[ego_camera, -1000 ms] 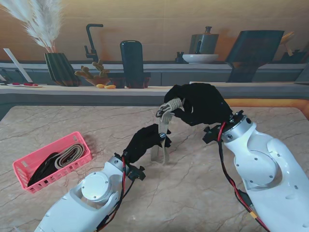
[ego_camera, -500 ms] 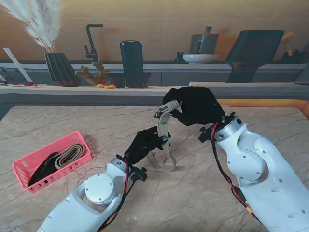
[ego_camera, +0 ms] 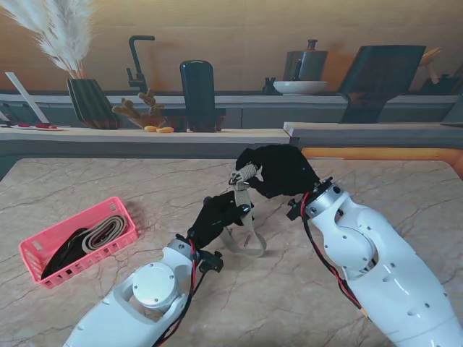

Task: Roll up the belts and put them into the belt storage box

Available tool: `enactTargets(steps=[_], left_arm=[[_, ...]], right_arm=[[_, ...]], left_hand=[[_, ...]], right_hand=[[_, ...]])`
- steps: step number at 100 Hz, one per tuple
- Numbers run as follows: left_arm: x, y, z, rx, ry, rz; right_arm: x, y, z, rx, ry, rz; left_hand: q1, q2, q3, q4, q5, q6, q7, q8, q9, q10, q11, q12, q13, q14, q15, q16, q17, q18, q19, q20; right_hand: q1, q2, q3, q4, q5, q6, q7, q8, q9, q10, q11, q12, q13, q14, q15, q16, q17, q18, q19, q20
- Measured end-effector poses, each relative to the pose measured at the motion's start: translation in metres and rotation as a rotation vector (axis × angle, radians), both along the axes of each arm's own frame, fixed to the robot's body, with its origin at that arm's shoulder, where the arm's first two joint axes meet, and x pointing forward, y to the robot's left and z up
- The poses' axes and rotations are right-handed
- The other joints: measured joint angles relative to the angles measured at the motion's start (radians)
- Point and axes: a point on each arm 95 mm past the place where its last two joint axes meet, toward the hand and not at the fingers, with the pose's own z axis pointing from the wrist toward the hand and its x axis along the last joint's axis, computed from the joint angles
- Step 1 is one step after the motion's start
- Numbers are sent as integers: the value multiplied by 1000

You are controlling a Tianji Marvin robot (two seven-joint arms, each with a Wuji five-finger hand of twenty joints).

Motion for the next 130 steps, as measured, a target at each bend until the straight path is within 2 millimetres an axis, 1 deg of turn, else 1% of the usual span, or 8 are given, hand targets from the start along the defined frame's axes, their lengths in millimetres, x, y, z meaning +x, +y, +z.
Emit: enactTargets(steps=[32, 38, 55, 72, 84, 89, 109, 130], left_arm=[[1, 2, -5, -45, 54, 38], [1, 2, -5, -53, 59, 39], [0, 0, -6, -76, 66, 16], [-1, 2, -11, -89, 55, -10], [-1, 3, -11, -92, 47, -8], [0, 4, -10, -94, 44, -6], [2, 6, -7, -106, 40, 24], [2, 6, -4, -34, -21, 48]], right_arm=[[3, 1, -18, 0, 72, -8], [1, 2, -23, -1, 82, -8], [-4, 3, -36, -8, 108, -6], [-6, 4, -44, -31, 111, -4], [-6, 3, -48, -29, 127, -9], [-6, 2, -50, -16, 148, -8], [-8, 4, -60, -24, 170, -6], [-10, 4, -66, -17, 179, -7]], left_hand=[[-31, 15, 16, 3, -38, 2, 0, 2, -43, -28, -98, 1, -72, -10, -103, -17, -43, 0, -55, -6], [-66, -27, 59, 5, -67, -1, -14, 3, -82, -38, -116, 6, -93, -17, -140, -23, -47, 0, -77, -7], [-405, -62, 84, 19, -123, 6, -180, 14, -204, -39, -152, -75, -188, -28, -258, -38, -104, 0, -181, -9], [-544, -150, 159, 20, -182, 62, -241, 13, -264, -39, -165, -83, -220, -40, -331, -46, -132, 3, -267, -5], [-643, -167, 159, 18, -216, 71, -247, 15, -293, -39, -166, -83, -248, -48, -365, -52, -146, 3, -309, -3], [-682, -167, 190, -1, -229, 71, -257, 15, -308, -39, -175, -83, -250, -49, -368, -59, -148, 3, -322, -3], [-678, -167, 203, -12, -267, 71, -258, 55, -323, -39, -178, -83, -267, -52, -389, -60, -155, 3, -346, 0], [-472, -167, 217, -17, -331, 68, -189, 144, -305, -71, -157, -69, -242, -83, -369, -60, -118, 1, -337, 12]], right_hand=[[0, 0, -4, 0, -9, -2, 7, 0, 0, 0, 0, 0, 0, 0, 0, 0, 0, 0, 0, 0], [0, 0, -12, 0, -9, -3, 11, 0, 0, 1, 2, 0, 0, 0, 0, 0, 0, 0, 0, 0], [12, 0, -23, 4, -25, -36, 13, 0, 0, 2, 3, 0, 0, 0, 0, 0, 0, 0, 0, 0], [12, 1, -24, 3, -42, -48, 19, 0, 0, 7, 3, 0, 0, 0, 0, 0, 0, 0, 0, 0], [28, 1, -24, 3, -54, -114, 19, 0, 0, -3, 3, 0, 0, -1, 0, 0, 0, 0, 0, 0], [37, 1, -24, 3, -55, -144, 19, 0, 0, -3, 3, 0, 0, -1, 0, 0, 0, 0, 0, 0], [74, 1, -21, 14, -57, -242, 19, 1, 0, -4, 3, 0, 0, -2, 0, -2, -3, 0, 0, 0], [84, 1, -20, 18, -57, -264, 28, 20, 0, -4, 3, -1, 0, -2, 0, -3, -9, 0, 0, 0]])
